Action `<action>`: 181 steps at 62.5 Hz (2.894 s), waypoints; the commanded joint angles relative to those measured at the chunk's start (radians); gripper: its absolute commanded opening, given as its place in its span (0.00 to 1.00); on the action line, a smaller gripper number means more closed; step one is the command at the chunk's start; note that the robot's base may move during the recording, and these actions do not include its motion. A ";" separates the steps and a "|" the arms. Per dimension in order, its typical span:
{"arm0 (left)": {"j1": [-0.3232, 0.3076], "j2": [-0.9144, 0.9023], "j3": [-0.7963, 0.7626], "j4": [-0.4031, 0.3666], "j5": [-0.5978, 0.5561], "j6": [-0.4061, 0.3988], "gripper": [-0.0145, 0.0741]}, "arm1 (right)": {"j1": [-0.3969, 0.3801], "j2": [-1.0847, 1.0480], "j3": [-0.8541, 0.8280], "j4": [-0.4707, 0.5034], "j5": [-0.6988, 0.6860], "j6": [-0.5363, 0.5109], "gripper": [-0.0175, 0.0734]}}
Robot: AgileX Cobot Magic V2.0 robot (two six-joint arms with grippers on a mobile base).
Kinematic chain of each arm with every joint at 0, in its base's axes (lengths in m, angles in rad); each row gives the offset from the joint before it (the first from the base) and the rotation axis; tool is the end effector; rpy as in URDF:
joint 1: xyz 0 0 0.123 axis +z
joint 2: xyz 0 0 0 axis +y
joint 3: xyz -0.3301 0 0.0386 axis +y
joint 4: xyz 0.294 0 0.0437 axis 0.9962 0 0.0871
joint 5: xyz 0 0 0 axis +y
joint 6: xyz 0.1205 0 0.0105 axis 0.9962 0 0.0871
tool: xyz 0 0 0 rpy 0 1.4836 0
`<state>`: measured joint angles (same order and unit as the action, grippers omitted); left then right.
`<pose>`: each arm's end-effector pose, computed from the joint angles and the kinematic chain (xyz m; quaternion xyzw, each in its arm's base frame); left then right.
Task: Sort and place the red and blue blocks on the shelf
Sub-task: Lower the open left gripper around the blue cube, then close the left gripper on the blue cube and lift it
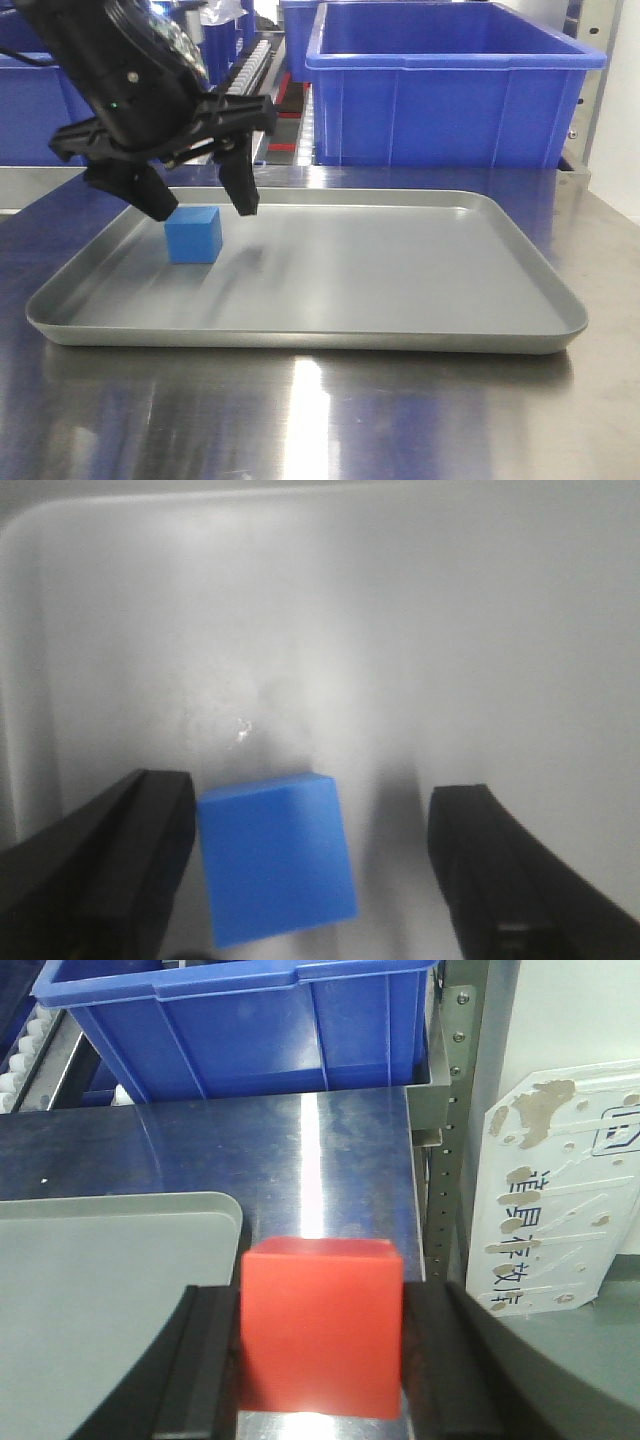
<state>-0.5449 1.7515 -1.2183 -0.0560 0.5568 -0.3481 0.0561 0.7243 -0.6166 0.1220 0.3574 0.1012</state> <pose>0.3725 -0.2300 0.2271 0.0757 0.9568 -0.1398 0.2436 0.1872 0.0157 0.3381 0.0539 0.8248 0.0936 0.5550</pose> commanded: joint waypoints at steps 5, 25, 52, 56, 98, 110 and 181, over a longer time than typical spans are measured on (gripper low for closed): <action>-0.007 -0.037 -0.032 0.010 -0.036 -0.034 0.77 | -0.007 -0.008 -0.027 -0.007 -0.083 -0.008 0.25; -0.005 -0.037 -0.032 0.070 -0.026 -0.086 0.76 | -0.007 -0.008 -0.027 -0.007 -0.083 -0.008 0.25; -0.005 -0.004 -0.032 0.095 -0.026 -0.090 0.76 | -0.007 -0.008 -0.027 -0.007 -0.083 -0.008 0.25; -0.005 0.002 -0.032 0.095 -0.026 -0.090 0.76 | -0.007 -0.008 -0.027 -0.007 -0.083 -0.008 0.25; -0.005 0.023 -0.032 0.097 -0.029 -0.090 0.74 | -0.007 -0.008 -0.027 -0.007 -0.083 -0.008 0.25; -0.005 0.023 -0.032 0.099 -0.027 -0.090 0.74 | -0.007 -0.008 -0.027 -0.007 -0.083 -0.008 0.25; 0.212 -0.431 0.083 0.180 -0.042 -0.033 0.30 | -0.007 -0.008 -0.027 -0.007 -0.083 -0.008 0.25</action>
<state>-0.3633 1.4282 -1.1537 0.1148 0.6001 -0.3831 0.0561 0.7243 -0.6166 0.1220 0.3574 0.1012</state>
